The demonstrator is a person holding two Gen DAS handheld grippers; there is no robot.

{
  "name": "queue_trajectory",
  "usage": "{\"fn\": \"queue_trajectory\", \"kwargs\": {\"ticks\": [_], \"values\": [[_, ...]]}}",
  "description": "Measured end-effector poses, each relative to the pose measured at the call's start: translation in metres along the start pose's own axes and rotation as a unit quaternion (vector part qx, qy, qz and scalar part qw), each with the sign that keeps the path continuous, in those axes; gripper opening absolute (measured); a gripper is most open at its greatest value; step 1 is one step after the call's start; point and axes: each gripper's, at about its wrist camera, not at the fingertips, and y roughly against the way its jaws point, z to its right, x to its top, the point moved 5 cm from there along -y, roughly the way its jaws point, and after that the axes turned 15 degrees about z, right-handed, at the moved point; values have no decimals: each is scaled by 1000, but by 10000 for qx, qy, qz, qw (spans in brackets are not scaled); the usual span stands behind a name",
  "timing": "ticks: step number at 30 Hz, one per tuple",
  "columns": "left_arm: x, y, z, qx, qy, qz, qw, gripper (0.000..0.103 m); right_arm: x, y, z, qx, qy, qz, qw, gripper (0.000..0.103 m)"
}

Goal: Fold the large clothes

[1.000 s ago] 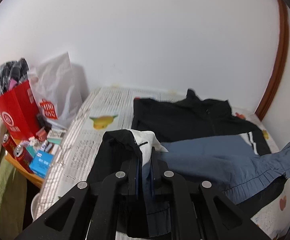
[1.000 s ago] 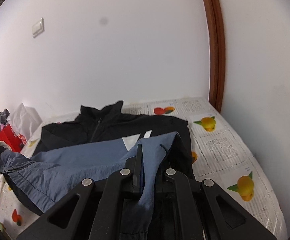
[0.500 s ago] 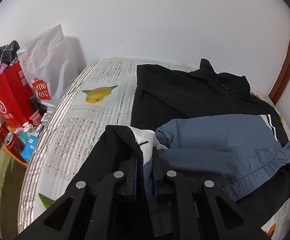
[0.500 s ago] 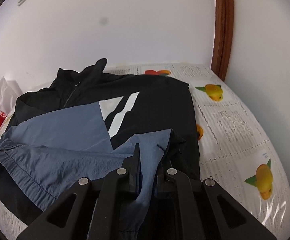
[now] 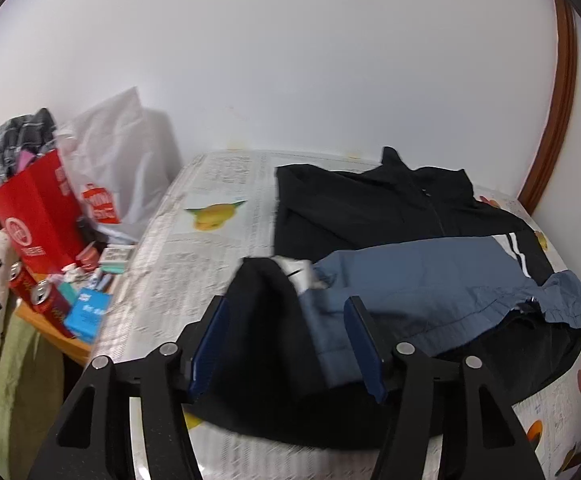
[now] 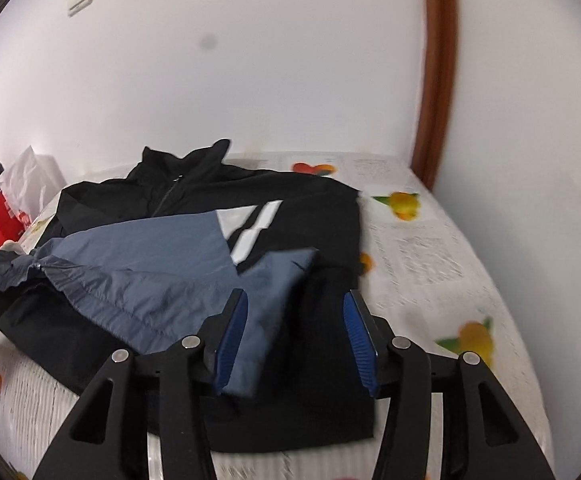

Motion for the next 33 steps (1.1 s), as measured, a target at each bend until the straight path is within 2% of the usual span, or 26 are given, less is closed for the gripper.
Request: {"fn": "queue_trajectory", "kwargs": {"ticks": [3,9,19,22,23,24,25,26,27,30,33], "values": [[-12,9,-20,153,86,-83,9998,58,-18,9,20,-151,-157,-179,9996,50],[-48,4,-47,251,180,-480,9984,58,-65,2,31,-53,-429,-788,9960,50],[-64,-28,-42,38,106,-842,9964,58,-81,-29,14,-197,-162,-1026,9944,50],[-69,-35,-38,-16,220,-898,9957,57,-81,-36,15,-249,-50,-1027,9944,50],[-70,-36,-36,-36,275,-930,9953,53,-80,-37,15,-257,-33,-1012,9945,50],[-72,-36,-34,-97,341,-955,9948,41,-80,-39,15,-265,-3,-1000,9946,47],[-74,-35,-31,-205,410,-988,9940,36,-80,-40,15,-273,69,-994,9946,43],[-74,-33,-29,-193,394,-987,9942,26,-80,-40,15,-267,122,-975,9948,34],[-74,-29,-27,-152,301,-950,9949,17,-80,-39,15,-207,123,-950,9952,19],[-77,-18,-23,-174,188,-946,9952,12,-79,-34,15,-49,78,-948,9954,12],[-81,-5,-24,-153,178,-965,9951,11,-80,-29,13,-19,92,-955,9954,11]]}}
